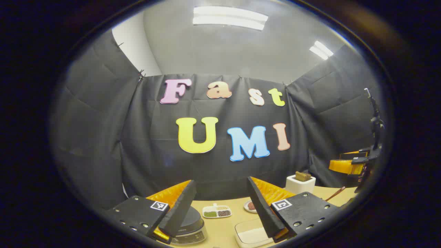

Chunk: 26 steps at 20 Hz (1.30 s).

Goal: Close the left gripper, press the button to open the rice cooker; take a wooden spoon from the chopstick holder with the right hand, scoop a spoonful of rice and pour it into the rice cooker, then put the wooden spoon back into the chopstick holder.

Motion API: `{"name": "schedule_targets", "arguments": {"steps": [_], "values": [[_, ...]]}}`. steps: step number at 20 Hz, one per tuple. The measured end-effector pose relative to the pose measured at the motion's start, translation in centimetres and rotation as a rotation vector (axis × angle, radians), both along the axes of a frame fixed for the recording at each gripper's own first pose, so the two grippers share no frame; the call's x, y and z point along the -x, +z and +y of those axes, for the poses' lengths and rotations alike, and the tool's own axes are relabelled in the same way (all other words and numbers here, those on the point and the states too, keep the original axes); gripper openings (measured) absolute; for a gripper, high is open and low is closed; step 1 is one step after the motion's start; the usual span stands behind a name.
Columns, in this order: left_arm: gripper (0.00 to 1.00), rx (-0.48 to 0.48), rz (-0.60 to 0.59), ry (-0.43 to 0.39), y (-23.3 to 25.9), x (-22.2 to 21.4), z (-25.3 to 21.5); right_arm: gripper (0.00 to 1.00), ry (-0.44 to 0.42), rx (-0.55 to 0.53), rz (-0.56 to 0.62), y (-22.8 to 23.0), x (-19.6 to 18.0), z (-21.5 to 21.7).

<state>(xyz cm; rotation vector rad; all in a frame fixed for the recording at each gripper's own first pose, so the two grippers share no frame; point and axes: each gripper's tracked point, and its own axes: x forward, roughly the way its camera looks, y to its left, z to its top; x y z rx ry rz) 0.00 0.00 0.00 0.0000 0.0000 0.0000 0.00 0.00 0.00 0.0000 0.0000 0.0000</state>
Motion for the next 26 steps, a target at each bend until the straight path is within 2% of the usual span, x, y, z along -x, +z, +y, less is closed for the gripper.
{"name": "schedule_targets", "arguments": {"steps": [1,7,8,9,10,11,12,13,16,17,19,23,26], "values": [[0.92,-0.002,0.002,0.004,-0.2,0.0,0.2,0.98,0.003,0.004,0.003,-0.1,-0.1,0.0],[0.93,0.011,0.036,0.017,-1.5,-0.3,0.7,0.98,0.028,0.016,0.029,-1.3,-0.2,0.7],[0.92,0.017,0.038,0.022,-1.8,-0.1,0.9,0.93,0.028,0.02,0.03,-1.4,-0.2,0.6],[0.93,0.022,0.038,0.028,-1.8,0.0,1.2,0.93,0.026,0.021,0.031,-1.5,-0.1,0.6],[0.93,0.025,0.038,0.033,-1.7,0.1,1.4,0.98,0.025,0.019,0.031,-1.5,-0.1,0.5],[0.93,0.026,0.039,0.037,-1.4,0.1,1.7,0.93,0.023,0.014,0.029,-1.4,-0.1,0.5],[0.93,0.023,0.037,0.042,-1.2,0.0,2.1,0.98,0.022,0.007,0.026,-1.3,0.0,0.4],[0.93,0.018,0.033,0.046,-0.9,0.0,2.4,0.93,0.02,-0.001,0.021,-1.1,0.0,0.5],[0.93,-0.009,0.026,0.044,-0.9,0.5,3.2,0.93,0.018,-0.016,0.005,-0.7,0.0,0.5],[0.93,-0.02,0.029,0.065,-1.1,0.6,4.2,0.98,0.018,-0.016,0.007,-0.8,-0.1,0.6],[0.92,-0.007,0.044,0.11,-2.1,1.1,6.2,0.98,0.018,-0.004,0.021,-1.3,-0.1,0.8],[0.93,0.048,0.063,0.142,-2.7,1.3,8.4,0.98,0.027,0.027,0.035,-1.7,0.0,1.8],[0.92,0.046,0.06,0.17,-2.3,1.7,10.0,0.98,0.046,0.029,0.04,-1.8,0.0,2.5]]}}
